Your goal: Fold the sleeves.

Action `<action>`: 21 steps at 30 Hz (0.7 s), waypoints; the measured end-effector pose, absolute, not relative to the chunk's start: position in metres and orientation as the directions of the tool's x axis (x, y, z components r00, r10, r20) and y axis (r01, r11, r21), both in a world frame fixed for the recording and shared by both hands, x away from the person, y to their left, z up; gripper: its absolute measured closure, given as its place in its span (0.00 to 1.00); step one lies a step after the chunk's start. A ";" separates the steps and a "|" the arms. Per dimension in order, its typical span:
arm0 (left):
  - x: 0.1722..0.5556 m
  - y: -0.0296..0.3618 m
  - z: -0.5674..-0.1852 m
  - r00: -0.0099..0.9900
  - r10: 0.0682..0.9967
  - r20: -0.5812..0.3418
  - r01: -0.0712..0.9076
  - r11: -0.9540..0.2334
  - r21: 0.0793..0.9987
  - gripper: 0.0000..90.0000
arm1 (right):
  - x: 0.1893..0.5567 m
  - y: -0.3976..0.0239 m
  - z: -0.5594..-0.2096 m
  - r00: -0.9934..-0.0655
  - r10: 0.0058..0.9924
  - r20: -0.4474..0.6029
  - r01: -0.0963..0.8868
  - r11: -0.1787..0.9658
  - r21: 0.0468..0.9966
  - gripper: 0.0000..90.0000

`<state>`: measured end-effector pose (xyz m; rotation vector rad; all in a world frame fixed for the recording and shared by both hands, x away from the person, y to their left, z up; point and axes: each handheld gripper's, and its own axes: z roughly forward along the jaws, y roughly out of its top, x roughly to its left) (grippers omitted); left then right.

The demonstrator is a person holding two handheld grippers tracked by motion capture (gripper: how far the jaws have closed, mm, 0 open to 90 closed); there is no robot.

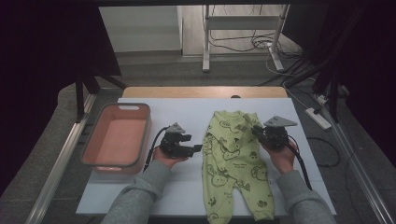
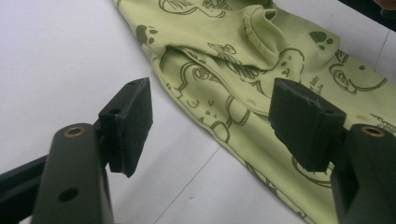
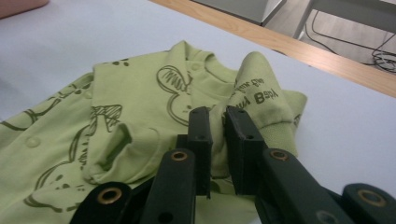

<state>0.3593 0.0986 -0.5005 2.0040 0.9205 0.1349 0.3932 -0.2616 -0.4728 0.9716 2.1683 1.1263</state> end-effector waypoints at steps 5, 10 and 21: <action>0.359 0.098 -0.501 0.716 0.653 -0.248 0.557 -0.319 0.767 0.34 | 0.393 -0.253 -0.475 -0.632 0.766 -0.115 0.359 0.421 0.833 0.89; 0.360 0.098 -0.502 0.716 0.652 -0.248 0.558 -0.323 0.765 0.34 | 0.393 -0.247 -0.476 -0.641 0.757 -0.124 0.356 0.436 0.827 0.89; 0.359 0.097 -0.502 0.716 0.652 -0.248 0.558 -0.323 0.764 0.34 | 0.391 -0.229 -0.476 -0.668 0.726 -0.162 0.337 0.489 0.804 0.89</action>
